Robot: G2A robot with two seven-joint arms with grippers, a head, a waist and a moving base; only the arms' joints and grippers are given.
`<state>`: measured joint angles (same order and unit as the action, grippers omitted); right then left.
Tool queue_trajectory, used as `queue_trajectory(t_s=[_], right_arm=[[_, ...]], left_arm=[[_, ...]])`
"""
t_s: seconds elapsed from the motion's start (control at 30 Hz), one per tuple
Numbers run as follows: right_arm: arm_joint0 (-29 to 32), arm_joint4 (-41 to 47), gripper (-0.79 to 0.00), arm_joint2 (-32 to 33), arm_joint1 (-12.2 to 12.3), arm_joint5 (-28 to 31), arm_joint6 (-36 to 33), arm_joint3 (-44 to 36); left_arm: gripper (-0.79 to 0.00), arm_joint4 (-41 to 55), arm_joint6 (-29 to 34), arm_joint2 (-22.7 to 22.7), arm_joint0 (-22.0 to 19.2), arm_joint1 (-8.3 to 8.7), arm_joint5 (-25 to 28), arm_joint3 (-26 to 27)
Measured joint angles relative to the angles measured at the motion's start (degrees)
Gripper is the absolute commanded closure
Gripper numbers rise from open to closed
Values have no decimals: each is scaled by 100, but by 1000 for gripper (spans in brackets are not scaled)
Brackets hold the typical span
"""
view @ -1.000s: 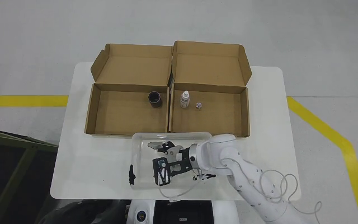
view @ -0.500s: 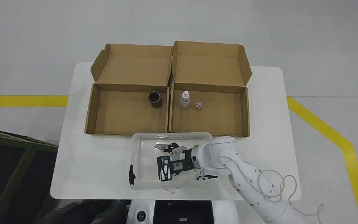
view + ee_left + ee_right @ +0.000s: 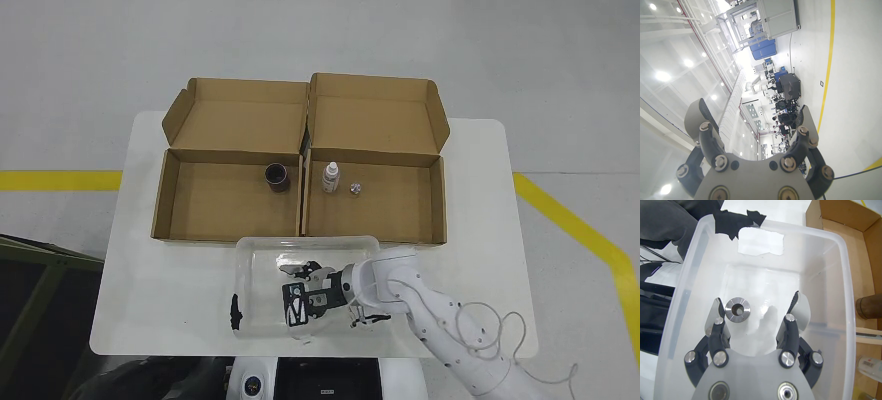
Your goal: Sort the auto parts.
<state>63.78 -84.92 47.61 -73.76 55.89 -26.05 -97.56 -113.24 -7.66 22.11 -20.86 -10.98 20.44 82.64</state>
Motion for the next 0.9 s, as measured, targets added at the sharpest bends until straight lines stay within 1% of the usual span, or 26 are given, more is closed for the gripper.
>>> queue_trajectory(t_s=[0.3, 0.47, 0.53, 0.6, 0.63, 0.7, 0.77, 0.8, 0.87, 0.9], right_arm=[[-102, 11, -585, -190, -4, -29, -69, 219], [-176, 96, -557, -291, -20, -87, -45, 388], [-215, 125, -523, -335, -31, -107, -34, 442], [-263, 148, -459, -388, -43, -128, -27, 501], [-283, 158, -385, -409, -48, -136, -26, 526], [-326, 182, -363, -454, -59, -153, -33, 583], [-360, 212, -299, -492, -66, -165, -52, 637], [-373, 228, -249, -506, -69, -169, -63, 659], [-398, 265, -102, -531, -74, -184, -81, 692], [-407, 278, -3, -540, -75, -189, -86, 699]], left_arm=[[-785, 0, 0, 0, 0, 0, 0, 0], [-785, 0, 0, 0, 0, 0, 0, 0], [-785, 0, 0, 0, 0, 0, 0, 0], [-785, 0, 0, 0, 0, 0, 0, 0], [-785, 0, 0, 0, 0, 0, 0, 0], [-785, 0, 0, 0, 0, 0, 0, 0], [-785, 0, 0, 0, 0, 0, 0, 0], [-785, 0, 0, 0, 0, 0, 0, 0], [-785, 0, 0, 0, 0, 0, 0, 0], [-785, 0, 0, 0, 0, 0, 0, 0]])
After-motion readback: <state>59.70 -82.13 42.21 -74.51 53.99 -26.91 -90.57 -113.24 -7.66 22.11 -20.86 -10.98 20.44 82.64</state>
